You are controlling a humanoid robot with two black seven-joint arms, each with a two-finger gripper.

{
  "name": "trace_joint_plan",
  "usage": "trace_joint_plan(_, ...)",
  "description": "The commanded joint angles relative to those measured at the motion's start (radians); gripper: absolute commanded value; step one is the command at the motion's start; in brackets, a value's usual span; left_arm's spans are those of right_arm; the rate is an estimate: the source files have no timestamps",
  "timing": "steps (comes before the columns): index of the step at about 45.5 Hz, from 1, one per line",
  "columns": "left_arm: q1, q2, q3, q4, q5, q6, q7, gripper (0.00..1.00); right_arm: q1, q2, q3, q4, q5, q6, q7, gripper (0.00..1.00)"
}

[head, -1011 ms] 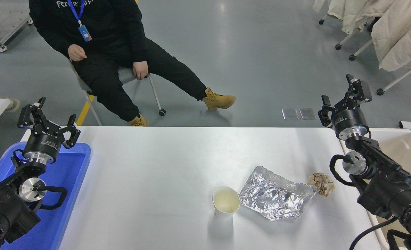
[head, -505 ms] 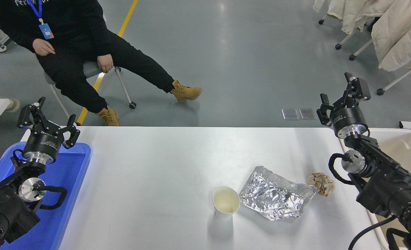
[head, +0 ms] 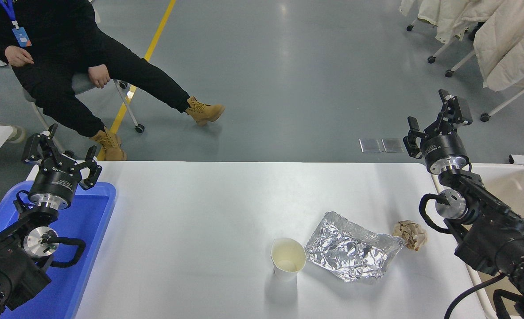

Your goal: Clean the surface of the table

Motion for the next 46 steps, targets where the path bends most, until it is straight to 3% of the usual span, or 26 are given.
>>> trace_joint_plan(1, 0.0, 0.0, 0.0, 0.0, 0.0, 0.0, 0.0, 1.0, -0.023, 0.001, 0.013, 0.011, 0.001, 0.011, 0.001, 1.0)
trace_joint_plan(13, -0.002, 0.0, 0.0, -0.002, 0.0, 0.0, 0.0, 1.0, -0.011, 0.004, -0.016, 0.005, -0.005, 0.005, -0.005, 1.0)
trace_joint_plan(23, -0.002, 0.0, 0.0, -0.002, 0.0, -0.002, 0.0, 1.0, 0.031, -0.037, -0.258, 0.033, -0.013, -0.006, -0.025, 1.0)
trace_joint_plan(32, -0.002, 0.0, 0.0, 0.0, 0.0, -0.002, 0.0, 1.0, 0.026, -0.207, -0.329, 0.321, -0.071, -0.059, -0.188, 1.0)
trace_joint_plan(46, -0.002, 0.0, 0.0, -0.002, 0.0, -0.002, 0.0, 1.0, 0.029, -0.423, -0.41, 0.755, -0.568, -0.09, -0.456, 1.0)
